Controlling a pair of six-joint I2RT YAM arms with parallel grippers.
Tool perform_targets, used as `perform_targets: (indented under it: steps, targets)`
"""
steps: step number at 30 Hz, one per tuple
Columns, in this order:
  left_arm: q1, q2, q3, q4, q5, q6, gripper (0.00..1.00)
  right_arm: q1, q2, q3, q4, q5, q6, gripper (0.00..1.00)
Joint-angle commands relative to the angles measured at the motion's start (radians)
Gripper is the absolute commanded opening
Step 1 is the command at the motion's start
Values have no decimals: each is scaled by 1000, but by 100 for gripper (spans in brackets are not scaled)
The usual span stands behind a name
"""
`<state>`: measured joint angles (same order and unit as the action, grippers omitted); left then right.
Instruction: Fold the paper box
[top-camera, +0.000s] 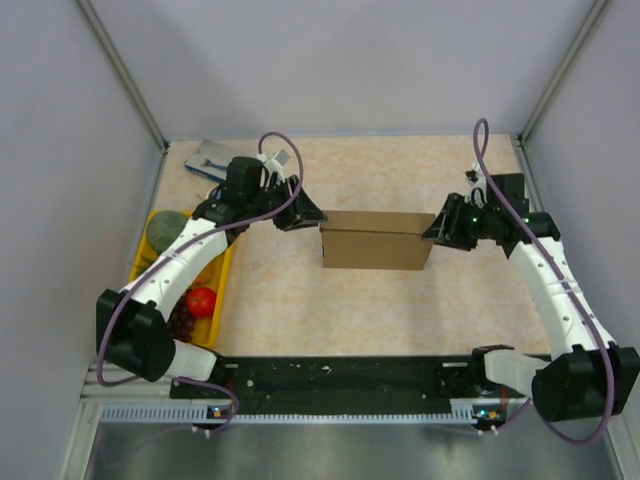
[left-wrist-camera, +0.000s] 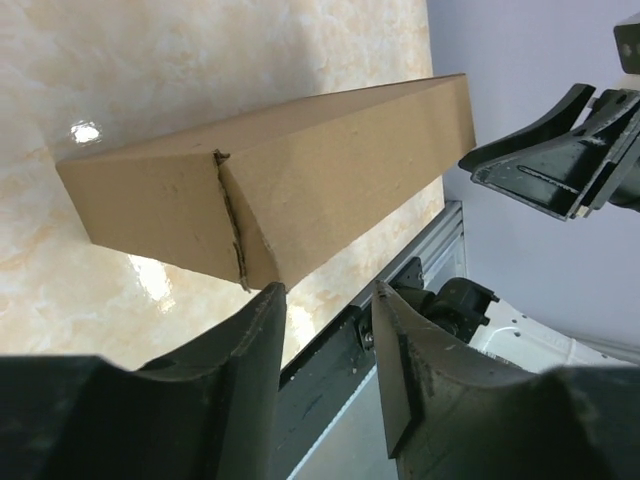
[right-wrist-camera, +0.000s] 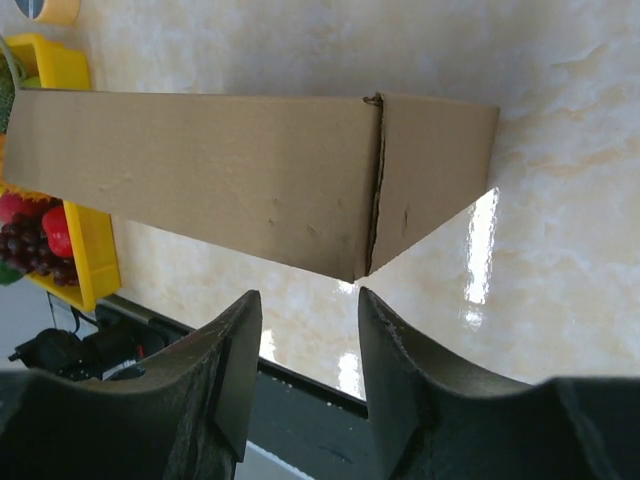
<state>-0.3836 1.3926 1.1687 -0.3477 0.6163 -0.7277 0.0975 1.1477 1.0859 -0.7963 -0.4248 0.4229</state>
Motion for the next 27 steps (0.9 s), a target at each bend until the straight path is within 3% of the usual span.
perform_targets:
  steps: [1,5,18,27]
  targets:
    - [-9,26,43,-34,-21,31,42,-39,-11,-15,78,-32,-6,43]
    - [-11,48,46,-27,-12,34,35,-59,-11,-23,86,-32,-33,43]
    - [-34,89,57,-8,-10,40,31,-79,46,-24,138,-75,-65,43]
    - [-51,89,14,36,-30,45,17,-79,64,-69,200,-155,-33,31]
